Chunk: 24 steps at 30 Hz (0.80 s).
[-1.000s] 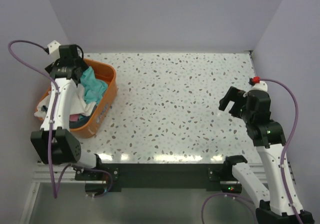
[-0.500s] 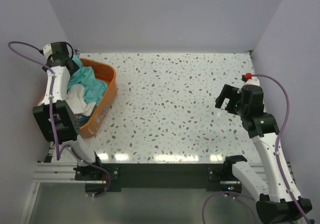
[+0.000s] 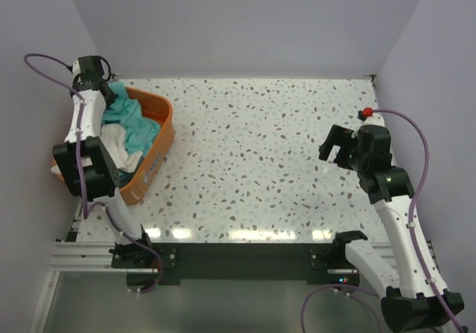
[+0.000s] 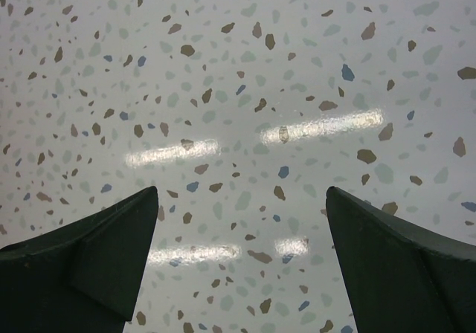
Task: Fold and stack the t-shirts
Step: Grab the tshirt from the pile
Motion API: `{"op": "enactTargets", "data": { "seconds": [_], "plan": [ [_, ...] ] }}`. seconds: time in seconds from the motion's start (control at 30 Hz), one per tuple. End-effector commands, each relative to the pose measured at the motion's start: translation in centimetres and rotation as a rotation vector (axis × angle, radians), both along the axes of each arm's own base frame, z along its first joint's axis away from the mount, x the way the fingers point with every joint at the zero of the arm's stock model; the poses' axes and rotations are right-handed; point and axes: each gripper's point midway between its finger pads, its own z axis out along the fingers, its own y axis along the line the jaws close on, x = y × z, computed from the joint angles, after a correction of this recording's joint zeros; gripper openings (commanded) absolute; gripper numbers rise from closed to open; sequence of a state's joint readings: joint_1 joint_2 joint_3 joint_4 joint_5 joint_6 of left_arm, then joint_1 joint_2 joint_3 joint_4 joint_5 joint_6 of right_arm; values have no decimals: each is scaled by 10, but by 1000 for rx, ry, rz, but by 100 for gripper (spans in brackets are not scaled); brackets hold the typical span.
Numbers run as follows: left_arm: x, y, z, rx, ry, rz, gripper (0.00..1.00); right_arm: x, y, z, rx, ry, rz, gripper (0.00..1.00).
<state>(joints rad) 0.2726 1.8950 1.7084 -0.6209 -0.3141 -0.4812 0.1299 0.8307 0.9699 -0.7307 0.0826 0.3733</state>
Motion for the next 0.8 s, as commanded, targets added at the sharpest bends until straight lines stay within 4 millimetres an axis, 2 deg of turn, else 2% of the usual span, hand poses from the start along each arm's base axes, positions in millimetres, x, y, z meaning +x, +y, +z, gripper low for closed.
{"op": "enactTargets", "data": {
  "seconds": [0.0,0.03,0.13,0.23,0.27,0.33,0.37,0.43,0.53,0.57,0.6,0.63,0.67,0.7,0.73,0.77],
  "plan": [
    [10,-7,72,31,-168,-75,0,5,3,10,3,-47,29,99],
    [5,-10,94,44,-215,-80,0,5,3,10,5,-47,28,99],
    [0,-16,134,65,-314,-109,0,5,5,10,11,-46,37,99],
    [-11,-33,197,86,-481,-188,0,5,7,9,18,-46,45,99],
    [-8,-43,219,92,-557,-248,0,4,7,9,19,-47,44,99],
    [-11,-53,249,114,-652,-300,0,5,8,9,27,-51,45,99],
    [-16,-62,277,126,-733,-342,0,5,9,8,29,-51,45,99],
    [-29,-75,317,145,-835,-390,0,5,9,9,31,-51,48,99],
    [-46,-111,379,134,-1027,-548,0,4,12,12,41,-57,60,99],
    [-52,-139,397,120,-1080,-651,0,5,13,13,45,-60,61,99],
    [-64,-157,426,137,-1145,-698,0,5,13,13,52,-64,61,99],
    [-69,-175,440,143,-1176,-735,0,7,15,13,62,-72,59,99],
    [-77,-211,454,156,-1206,-794,0,7,15,11,72,-70,52,99],
    [-98,-238,485,146,-1298,-865,0,9,16,8,88,-70,42,99],
    [-103,-239,493,129,-1324,-862,0,10,16,7,93,-70,39,99],
    [-119,-255,512,109,-1402,-933,0,9,22,6,112,-64,64,99]
  ]
}}
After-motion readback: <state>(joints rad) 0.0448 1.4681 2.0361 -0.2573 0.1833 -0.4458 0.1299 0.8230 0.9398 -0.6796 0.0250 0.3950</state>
